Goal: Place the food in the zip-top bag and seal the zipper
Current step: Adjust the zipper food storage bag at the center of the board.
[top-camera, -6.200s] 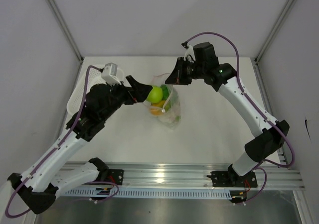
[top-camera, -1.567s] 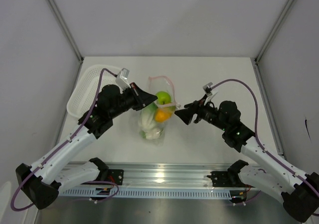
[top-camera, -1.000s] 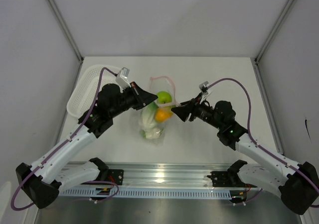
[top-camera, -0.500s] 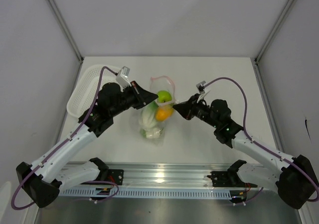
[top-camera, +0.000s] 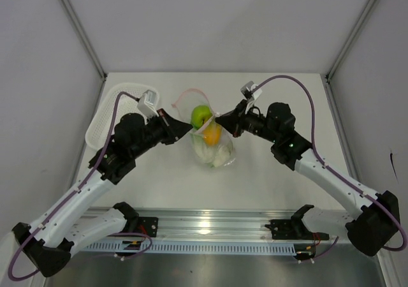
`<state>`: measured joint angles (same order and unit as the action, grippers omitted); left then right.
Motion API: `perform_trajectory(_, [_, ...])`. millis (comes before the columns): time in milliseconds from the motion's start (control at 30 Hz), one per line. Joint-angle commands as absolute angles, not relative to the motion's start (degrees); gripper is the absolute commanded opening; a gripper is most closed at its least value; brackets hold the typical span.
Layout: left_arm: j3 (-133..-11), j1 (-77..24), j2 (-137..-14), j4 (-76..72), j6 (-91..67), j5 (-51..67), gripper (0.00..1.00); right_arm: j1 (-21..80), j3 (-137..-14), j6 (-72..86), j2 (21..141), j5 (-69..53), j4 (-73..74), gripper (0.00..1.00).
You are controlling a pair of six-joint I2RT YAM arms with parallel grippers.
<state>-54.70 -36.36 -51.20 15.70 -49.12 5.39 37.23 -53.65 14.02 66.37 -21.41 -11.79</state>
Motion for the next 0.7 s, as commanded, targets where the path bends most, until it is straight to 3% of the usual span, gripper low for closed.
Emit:
perform_trajectory(0, [-54.1,-36.8,-48.2,18.0,-45.4,1.6,0.01,36.0,-58.4,9.6,66.8,-30.4,-8.8,0.0])
perform_trajectory(367, [-53.0,-36.8,-43.8,20.7,-42.0,-2.1,0.01,34.9,-59.6,5.2,67.8,-40.6,3.7,0.0])
perform_trajectory(400, [-52.9,-36.9,-43.7,20.7,-41.9,-2.2,0.01,35.1,-59.6,4.6,67.4,-40.6,4.6,0.03])
perform_trajectory(433, [-53.0,-36.8,-43.6,20.7,-41.9,-2.2,0.0,35.5,-59.7,4.1,67.0,-40.3,5.4,0.12])
perform_trajectory(467, [-53.0,-36.8,-43.6,20.6,-41.9,-2.1,0.01,35.5,-59.9,3.8,66.4,-39.2,7.0,0.29])
perform_trajectory(567, [-53.0,-36.9,-44.1,20.2,-42.1,-1.8,0.01,35.6,-61.3,2.4,66.2,-38.7,9.7,0.44])
perform_trajectory(667, [-52.9,-36.9,-44.5,19.7,-42.5,-1.1,0.01,35.8,-62.8,1.9,66.8,-38.6,10.8,0.45])
